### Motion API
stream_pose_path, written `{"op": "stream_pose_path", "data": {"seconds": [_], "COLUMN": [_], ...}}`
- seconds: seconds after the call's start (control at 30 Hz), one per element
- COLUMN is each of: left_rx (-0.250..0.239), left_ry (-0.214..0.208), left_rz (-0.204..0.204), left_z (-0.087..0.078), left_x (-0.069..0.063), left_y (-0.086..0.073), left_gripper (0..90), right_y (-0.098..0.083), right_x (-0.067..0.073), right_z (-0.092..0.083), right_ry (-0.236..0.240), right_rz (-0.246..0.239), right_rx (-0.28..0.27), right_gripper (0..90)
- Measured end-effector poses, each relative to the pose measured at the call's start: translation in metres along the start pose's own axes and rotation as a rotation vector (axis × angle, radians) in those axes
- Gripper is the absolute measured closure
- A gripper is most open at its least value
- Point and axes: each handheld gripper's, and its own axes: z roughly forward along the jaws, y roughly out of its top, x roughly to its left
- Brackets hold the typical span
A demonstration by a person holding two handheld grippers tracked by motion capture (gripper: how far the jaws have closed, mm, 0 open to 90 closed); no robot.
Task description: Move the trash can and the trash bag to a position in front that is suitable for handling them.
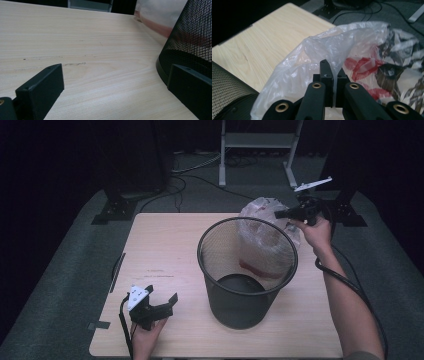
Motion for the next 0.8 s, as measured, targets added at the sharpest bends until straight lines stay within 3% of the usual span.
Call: {"op": "stream_pose_path", "data": {"seconds": [0.03, 0.13, 0.37, 0.43, 0.8], "left_rx": [0.000, -0.001, -0.001, -0.005, -0.013], "left_ry": [0.000, -0.002, -0.002, -0.001, 0.006], "left_rz": [0.000, 0.000, 0.000, 0.000, -0.001], "left_z": [0.000, 0.000, -0.001, -0.002, -0.004], "left_x": [0.000, -0.001, -0.001, -0.001, 0.000], "left_y": [0.000, 0.000, 0.000, 0.001, 0.001], "left_gripper": [0.0, 0.0, 0.0, 0.0, 0.0], "right_y": [0.000, 0.007, 0.021, 0.028, 0.055], "right_x": [0.000, 0.000, 0.004, 0.006, 0.018], "right_z": [0.000, -0.024, -0.058, -0.075, -0.124], "right_ry": [0.000, -0.008, -0.019, -0.035, -0.086], "right_rz": [0.000, 0.011, 0.009, 0.004, -0.002], "right_rx": [0.000, -0.034, -0.081, -0.100, -0.158], "right_gripper": [90.0, 90.0, 90.0, 90.0, 90.0]}}
